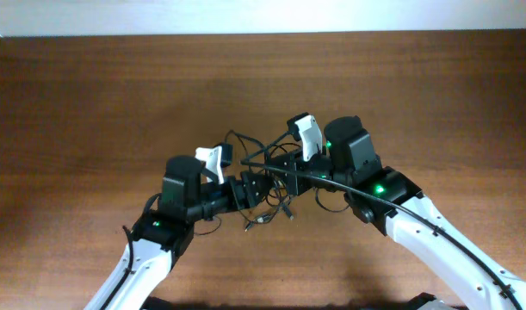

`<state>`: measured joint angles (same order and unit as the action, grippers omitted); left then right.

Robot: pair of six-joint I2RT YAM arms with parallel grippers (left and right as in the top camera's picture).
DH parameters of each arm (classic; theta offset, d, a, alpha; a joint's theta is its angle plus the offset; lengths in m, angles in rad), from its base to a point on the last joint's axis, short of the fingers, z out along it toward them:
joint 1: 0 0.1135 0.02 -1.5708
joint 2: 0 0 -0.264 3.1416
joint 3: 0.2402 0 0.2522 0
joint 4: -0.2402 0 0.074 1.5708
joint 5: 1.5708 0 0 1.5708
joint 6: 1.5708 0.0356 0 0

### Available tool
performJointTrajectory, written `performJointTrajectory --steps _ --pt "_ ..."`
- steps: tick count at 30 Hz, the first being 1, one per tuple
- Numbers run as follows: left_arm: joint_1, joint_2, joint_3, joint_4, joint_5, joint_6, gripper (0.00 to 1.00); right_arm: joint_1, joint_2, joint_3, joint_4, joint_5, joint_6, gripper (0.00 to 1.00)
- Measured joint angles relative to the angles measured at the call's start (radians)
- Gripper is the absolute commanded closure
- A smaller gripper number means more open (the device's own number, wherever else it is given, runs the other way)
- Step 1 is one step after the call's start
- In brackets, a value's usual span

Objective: Untangle cables

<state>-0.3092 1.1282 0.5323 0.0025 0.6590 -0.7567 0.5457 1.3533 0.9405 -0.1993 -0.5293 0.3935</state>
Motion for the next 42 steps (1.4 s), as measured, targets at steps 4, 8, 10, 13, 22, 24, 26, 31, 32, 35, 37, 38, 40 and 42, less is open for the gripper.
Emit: performJointTrajectory --steps 4,8,10,13,22,24,26,31,32,35,37,38,40,42 --pt "-0.039 0.082 0.012 0.068 0.006 -0.078 1.00 -0.006 0.010 -0.002 -0.037 0.011 0.000 0.96" --pt "-0.034 0.108 0.019 -0.162 -0.284 -0.089 1.00 -0.002 -0.043 -0.007 -0.138 0.000 0.000 0.96" --pt "-0.031 0.114 0.013 -0.171 -0.379 -0.097 1.00 -0.002 -0.096 -0.002 -0.201 0.023 -0.023 0.96" --pt "-0.030 0.114 0.013 -0.150 -0.417 -0.072 1.00 -0.002 -0.104 0.004 -0.347 0.192 -0.029 0.49" --pt "0.067 -0.047 0.011 -0.114 -0.155 -0.107 1.00 -0.002 0.011 0.004 -0.236 0.217 0.131 0.38" --pt "0.067 -0.048 0.011 -0.115 -0.141 -0.076 1.00 -0.002 0.012 0.004 -0.144 0.214 0.084 0.41" --pt "0.067 -0.048 0.011 -0.114 -0.119 -0.006 1.00 0.003 0.035 0.004 -0.113 0.228 -0.006 0.42" --pt "0.066 -0.049 0.007 -0.038 0.000 0.066 0.77 0.041 0.172 0.004 -0.112 0.369 -0.076 0.96" --pt "0.068 -0.048 0.005 -0.005 0.017 0.074 0.60 0.052 0.174 0.012 -0.229 0.505 -0.015 0.96" --pt "0.172 -0.052 0.005 0.006 -0.025 0.084 0.46 0.043 0.175 0.011 -0.303 0.631 0.021 0.96" --pt "0.203 -0.052 0.005 0.003 -0.116 0.084 0.28 0.042 0.152 0.011 -0.362 0.515 -0.025 0.96" --pt "0.209 -0.052 0.005 0.002 -0.146 0.085 0.23 0.040 0.134 0.011 -0.377 0.414 -0.066 0.96" --pt "0.210 -0.053 0.006 -0.061 -0.164 0.085 0.18 0.039 0.085 0.011 -0.354 0.060 -0.175 0.96" --pt "0.211 -0.054 0.008 -0.156 -0.159 0.087 0.12 0.039 0.060 0.026 -0.177 -0.225 -0.229 0.96"
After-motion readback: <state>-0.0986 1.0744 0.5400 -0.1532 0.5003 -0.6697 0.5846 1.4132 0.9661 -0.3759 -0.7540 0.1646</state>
